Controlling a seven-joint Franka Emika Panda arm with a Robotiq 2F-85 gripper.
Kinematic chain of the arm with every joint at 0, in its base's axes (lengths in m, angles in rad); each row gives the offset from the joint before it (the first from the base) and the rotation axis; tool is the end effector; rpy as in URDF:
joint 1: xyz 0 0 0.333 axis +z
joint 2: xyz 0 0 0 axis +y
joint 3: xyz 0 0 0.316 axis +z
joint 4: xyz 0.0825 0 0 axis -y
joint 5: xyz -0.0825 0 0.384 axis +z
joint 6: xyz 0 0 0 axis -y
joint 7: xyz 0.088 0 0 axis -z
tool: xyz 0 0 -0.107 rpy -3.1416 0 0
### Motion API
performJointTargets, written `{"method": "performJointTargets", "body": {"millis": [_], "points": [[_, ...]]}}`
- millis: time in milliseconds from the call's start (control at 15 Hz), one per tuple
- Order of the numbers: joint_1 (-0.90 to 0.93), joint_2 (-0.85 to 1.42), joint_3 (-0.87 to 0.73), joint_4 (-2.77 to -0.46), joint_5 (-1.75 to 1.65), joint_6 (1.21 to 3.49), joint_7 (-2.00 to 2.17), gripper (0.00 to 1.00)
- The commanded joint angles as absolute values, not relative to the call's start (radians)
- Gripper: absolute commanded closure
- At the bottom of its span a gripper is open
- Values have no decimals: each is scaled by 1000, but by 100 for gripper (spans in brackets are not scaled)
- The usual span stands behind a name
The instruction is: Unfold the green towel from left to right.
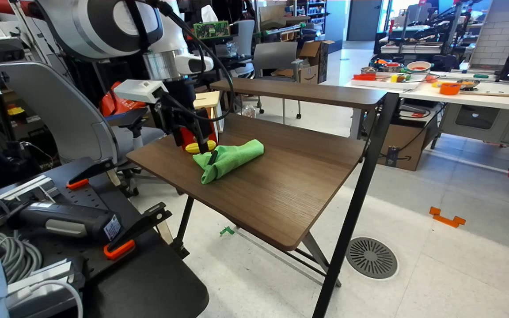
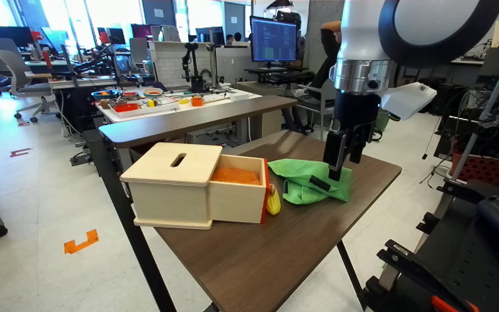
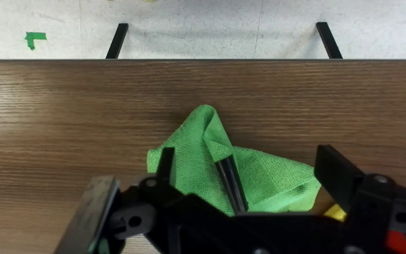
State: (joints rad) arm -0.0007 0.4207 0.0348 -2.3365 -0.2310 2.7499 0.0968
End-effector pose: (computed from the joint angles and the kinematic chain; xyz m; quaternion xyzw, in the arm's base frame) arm 0.5105 0.0277 0.1549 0.9966 0.0740 -0.0004 0.0367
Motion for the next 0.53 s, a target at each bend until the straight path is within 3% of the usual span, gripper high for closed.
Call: {"method": "performJointTargets", "body": {"millis": [0, 467], "points": [[34, 435, 1, -2324, -211, 2756, 75, 0], [44, 500, 7, -2251, -200, 2784, 67, 0]]}}
